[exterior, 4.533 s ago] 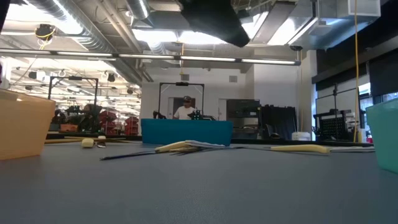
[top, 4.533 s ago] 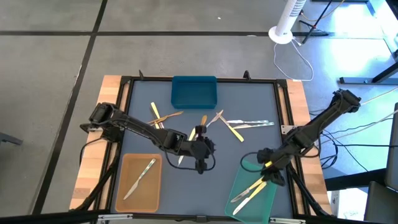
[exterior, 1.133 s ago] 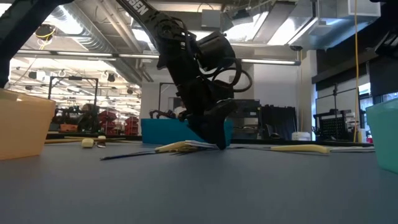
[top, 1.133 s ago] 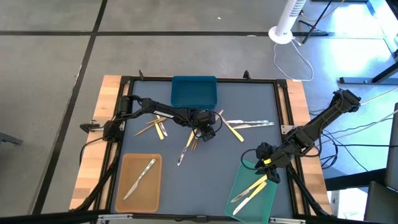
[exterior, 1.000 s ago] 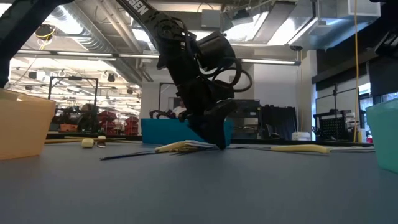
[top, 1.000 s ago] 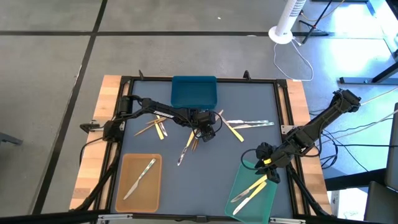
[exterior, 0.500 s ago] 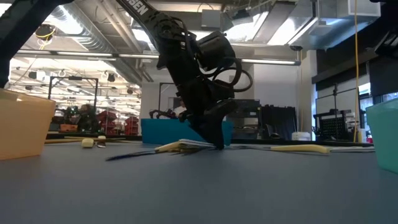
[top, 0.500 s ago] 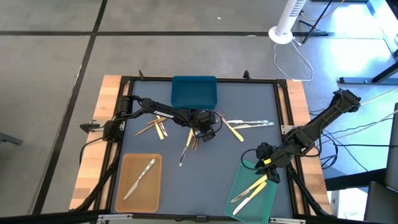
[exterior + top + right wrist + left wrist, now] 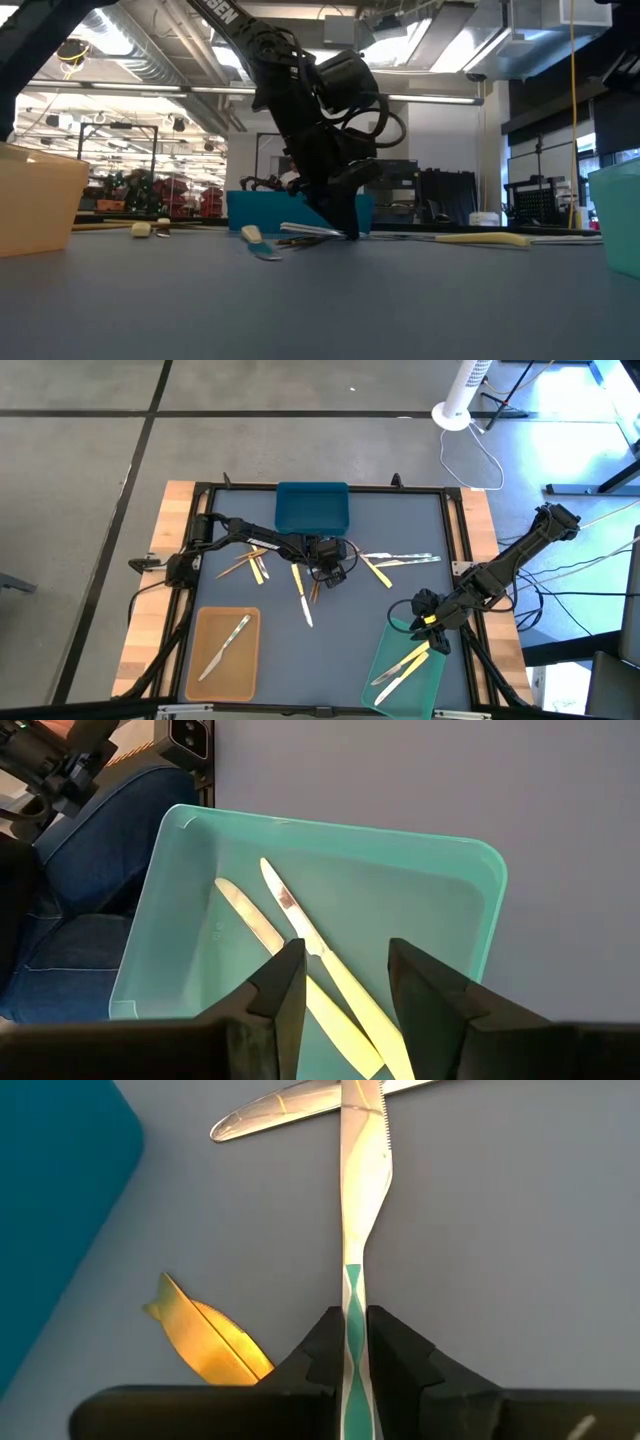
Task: Sort silverware by color (type)
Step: Put the green patterned knife into the orange bin
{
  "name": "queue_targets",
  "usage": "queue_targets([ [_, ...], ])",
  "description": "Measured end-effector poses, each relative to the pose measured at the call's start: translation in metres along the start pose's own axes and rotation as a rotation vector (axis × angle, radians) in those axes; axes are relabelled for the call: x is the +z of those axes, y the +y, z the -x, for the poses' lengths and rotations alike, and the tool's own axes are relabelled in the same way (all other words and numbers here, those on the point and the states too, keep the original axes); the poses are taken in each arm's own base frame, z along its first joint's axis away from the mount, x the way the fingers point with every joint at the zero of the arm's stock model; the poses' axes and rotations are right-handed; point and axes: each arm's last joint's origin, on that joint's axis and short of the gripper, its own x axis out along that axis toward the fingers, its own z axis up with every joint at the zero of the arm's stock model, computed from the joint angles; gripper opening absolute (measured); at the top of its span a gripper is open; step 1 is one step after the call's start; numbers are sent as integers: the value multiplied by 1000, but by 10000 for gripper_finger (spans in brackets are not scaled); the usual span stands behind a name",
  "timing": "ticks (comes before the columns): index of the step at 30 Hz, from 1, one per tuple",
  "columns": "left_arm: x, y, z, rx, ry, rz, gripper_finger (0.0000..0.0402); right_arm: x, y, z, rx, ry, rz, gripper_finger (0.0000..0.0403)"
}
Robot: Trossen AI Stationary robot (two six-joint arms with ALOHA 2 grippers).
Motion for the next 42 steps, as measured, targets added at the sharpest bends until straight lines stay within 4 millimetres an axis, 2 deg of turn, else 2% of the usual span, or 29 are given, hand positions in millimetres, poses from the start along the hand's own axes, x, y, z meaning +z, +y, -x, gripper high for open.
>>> queue_targets([
  [22,1,1,3,2,0,-12,25,0,0,0,0,-1,23,131],
  [33,17,2,35,-18,-64,-39,25,0,0,0,0,-1,23,131],
  [42,18,-7,73,-38,-71,-215,25,0,0,0,2,-3,23,131],
])
